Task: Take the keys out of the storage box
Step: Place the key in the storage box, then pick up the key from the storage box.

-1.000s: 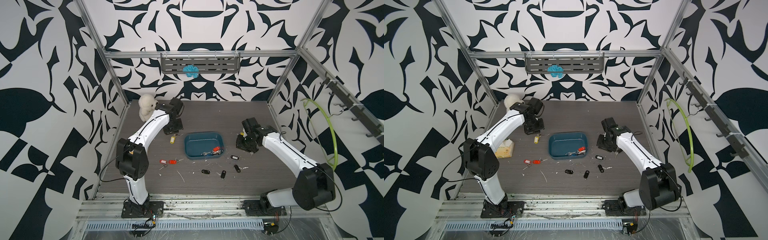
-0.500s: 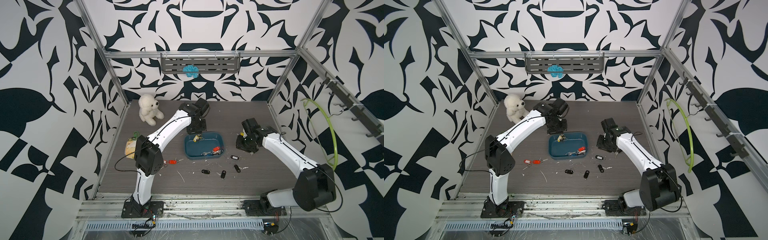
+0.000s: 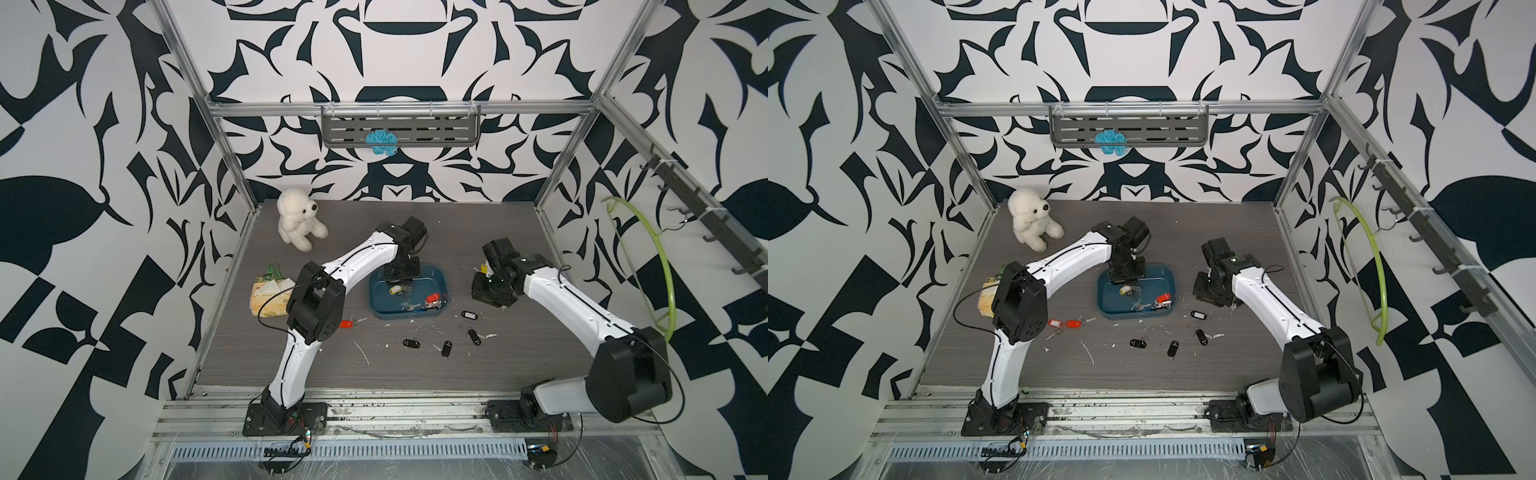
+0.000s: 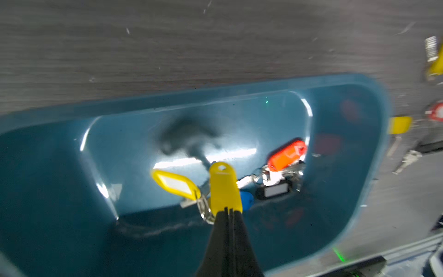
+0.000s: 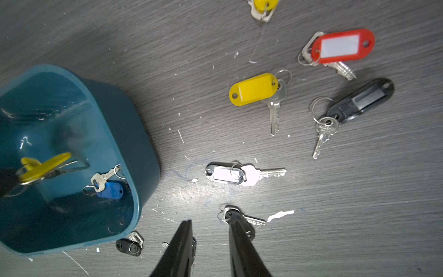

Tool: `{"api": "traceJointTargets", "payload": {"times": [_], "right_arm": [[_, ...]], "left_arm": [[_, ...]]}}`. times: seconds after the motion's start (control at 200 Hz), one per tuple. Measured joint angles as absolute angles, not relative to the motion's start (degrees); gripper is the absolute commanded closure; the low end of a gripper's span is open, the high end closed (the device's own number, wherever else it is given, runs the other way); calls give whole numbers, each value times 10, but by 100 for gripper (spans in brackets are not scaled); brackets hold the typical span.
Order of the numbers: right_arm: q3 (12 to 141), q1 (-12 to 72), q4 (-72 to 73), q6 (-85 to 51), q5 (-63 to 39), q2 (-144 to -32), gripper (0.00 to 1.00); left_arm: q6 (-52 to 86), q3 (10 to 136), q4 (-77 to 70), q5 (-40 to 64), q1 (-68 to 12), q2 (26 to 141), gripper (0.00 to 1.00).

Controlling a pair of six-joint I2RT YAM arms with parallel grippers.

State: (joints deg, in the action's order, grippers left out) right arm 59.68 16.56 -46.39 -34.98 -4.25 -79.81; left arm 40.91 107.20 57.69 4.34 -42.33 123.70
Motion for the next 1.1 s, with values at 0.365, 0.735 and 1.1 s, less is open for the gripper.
{"api": "traceJointTargets", "payload": {"times": [0.365,0.735,1.1], "right_arm": [[595,169,-460,-353,-43,-798,67],[594,170,-458,-354,-45,-798,67],[594,170,-456,-354,-48,-798,68]], "left_arm": [[408,1031,551,37,-423,1242,1],[405,1018,540,22,-423,1229,14],[409,1054,532,14,-423,1271,39]]}}
